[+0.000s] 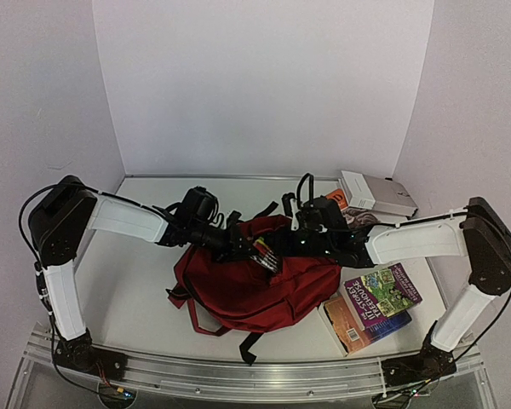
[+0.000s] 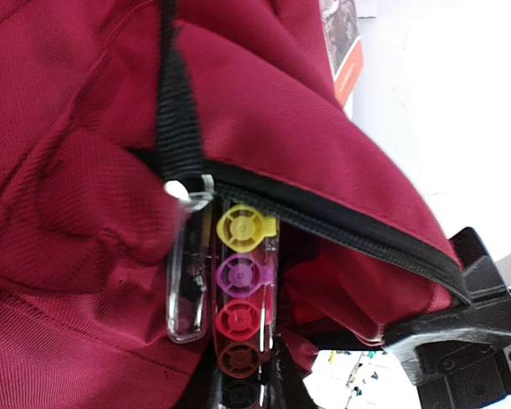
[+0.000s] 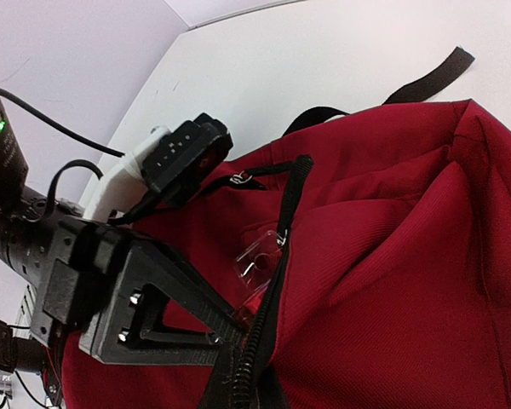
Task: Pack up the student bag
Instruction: Place the stationery in the student bag.
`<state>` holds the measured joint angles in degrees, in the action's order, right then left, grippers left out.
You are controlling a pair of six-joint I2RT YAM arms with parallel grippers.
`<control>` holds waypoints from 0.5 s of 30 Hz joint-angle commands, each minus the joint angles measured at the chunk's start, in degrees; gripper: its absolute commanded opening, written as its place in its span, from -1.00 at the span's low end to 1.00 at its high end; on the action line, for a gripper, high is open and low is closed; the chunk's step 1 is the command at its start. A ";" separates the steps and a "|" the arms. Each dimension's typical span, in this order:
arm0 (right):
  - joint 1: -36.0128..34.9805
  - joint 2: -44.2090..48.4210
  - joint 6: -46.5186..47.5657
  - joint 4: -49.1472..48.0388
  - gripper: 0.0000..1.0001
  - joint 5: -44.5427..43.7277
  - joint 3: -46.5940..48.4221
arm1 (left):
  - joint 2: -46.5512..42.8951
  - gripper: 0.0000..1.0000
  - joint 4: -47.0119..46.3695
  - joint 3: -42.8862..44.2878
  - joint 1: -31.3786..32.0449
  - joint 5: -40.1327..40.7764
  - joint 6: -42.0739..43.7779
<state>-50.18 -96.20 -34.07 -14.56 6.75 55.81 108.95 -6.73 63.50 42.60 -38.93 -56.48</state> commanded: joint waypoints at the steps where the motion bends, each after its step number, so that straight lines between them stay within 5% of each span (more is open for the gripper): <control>1: -0.44 0.73 -3.15 -6.05 -1.00 -5.20 2.99 | 1.62 -0.96 -2.58 3.24 1.50 -0.94 0.06; 10: -0.31 -2.27 -7.15 -5.44 -1.00 -13.68 6.77 | 4.64 -1.00 1.55 8.92 5.31 -1.50 4.18; 15: -0.43 -3.15 -4.36 -7.64 -1.00 -6.81 9.30 | 6.52 -1.00 0.65 11.01 5.49 -2.63 4.73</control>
<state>-50.21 -99.41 -39.34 -11.65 -3.83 59.02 113.32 -6.01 71.12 45.47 -37.50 -54.02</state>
